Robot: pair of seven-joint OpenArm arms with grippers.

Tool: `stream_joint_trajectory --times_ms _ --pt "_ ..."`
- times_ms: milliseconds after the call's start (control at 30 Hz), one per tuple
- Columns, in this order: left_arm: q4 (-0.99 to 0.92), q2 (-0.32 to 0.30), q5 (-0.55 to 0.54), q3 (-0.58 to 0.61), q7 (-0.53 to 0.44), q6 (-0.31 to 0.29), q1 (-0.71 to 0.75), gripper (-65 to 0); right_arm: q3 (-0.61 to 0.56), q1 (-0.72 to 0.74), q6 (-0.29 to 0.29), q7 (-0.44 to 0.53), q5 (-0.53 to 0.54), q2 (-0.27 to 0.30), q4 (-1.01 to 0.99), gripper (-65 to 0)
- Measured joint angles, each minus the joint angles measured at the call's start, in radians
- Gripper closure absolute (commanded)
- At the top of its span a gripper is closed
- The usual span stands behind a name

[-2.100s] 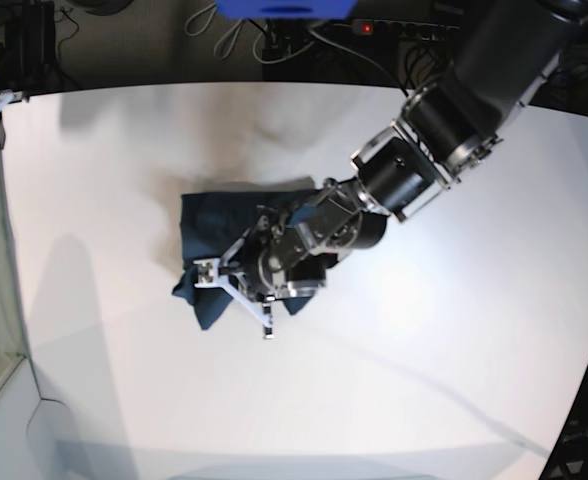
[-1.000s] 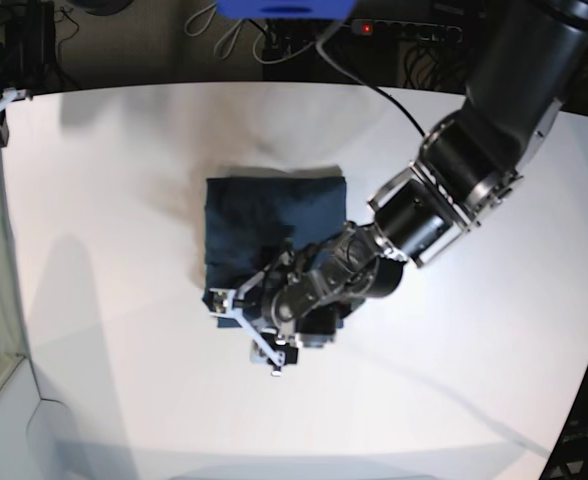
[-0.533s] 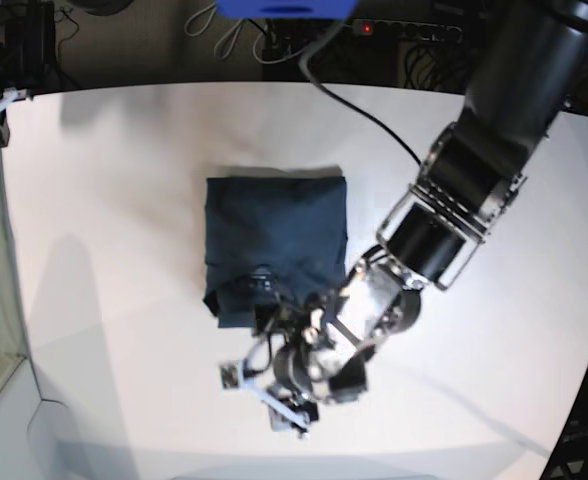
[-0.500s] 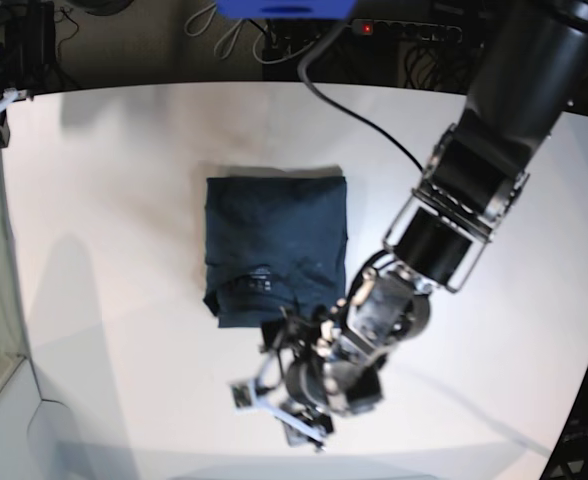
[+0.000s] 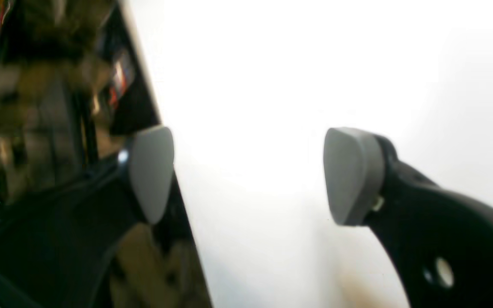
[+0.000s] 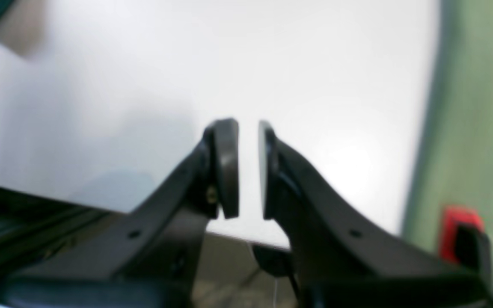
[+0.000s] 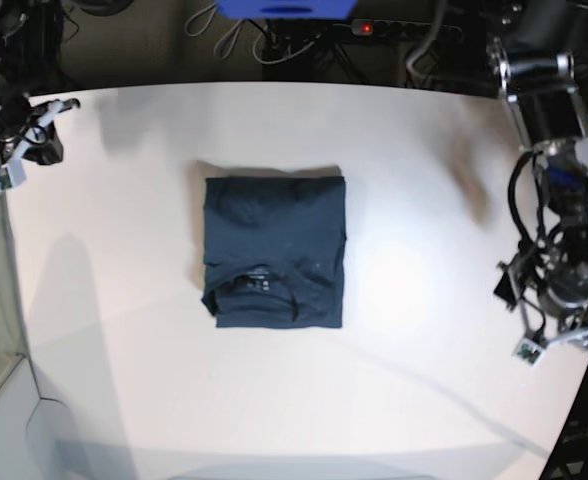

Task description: Layout the t-shirt on the table in an organized manner, then fold the t-shirt properly

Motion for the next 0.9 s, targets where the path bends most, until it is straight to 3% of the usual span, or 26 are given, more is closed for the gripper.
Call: stream_joint_trajectory --times_ms 100,167,300,433,500,667,767,900 --pt "0.121 0.011 -0.014 -0.126 0.001 -0.006 0.198 -32.8 -0.043 0.02 0.0 0.011 0.003 0.005 0.023 -6.9" --pt "0.199 0.03 -0.002 -0.228 0.007 0.002 0.321 -18.4 -0.066 0.013 0.0 0.007 0.003 0.004 0.06 -6.9" --pt "0.298 0.115 -0.016 -0.379 -0.01 -0.002 0.491 -0.2 -0.095 -0.011 0.0 0.011 0.003 0.003 0.11 -6.9" --pt "0.326 0.212 -0.014 -0.463 -0.005 0.0 0.642 -0.2 -0.093 -0.088 0.0 0.004 0.002 0.004 0.117 -6.9" --pt "0.334 0.244 -0.078 -0.475 -0.008 -0.002 0.708 0.0 -0.09 -0.123 0.0 0.014 -0.008 -0.011 0.116 -6.9" --pt "0.34 0.293 -0.229 -0.466 -0.025 -0.001 0.86 0.0 -0.089 -0.256 -0.002 0.154 -0.005 -0.062 0.117 -6.9" --pt "0.321 0.335 -0.301 -0.464 -0.127 0.001 0.925 0.0 -0.09 -0.346 0.0 0.213 -0.005 -0.083 0.113 -6.9" --pt "0.227 0.368 -0.289 -0.391 -0.251 0.0 0.96 0.0 -0.089 -0.415 0.0 0.285 0.007 -0.085 0.069 -6.9"
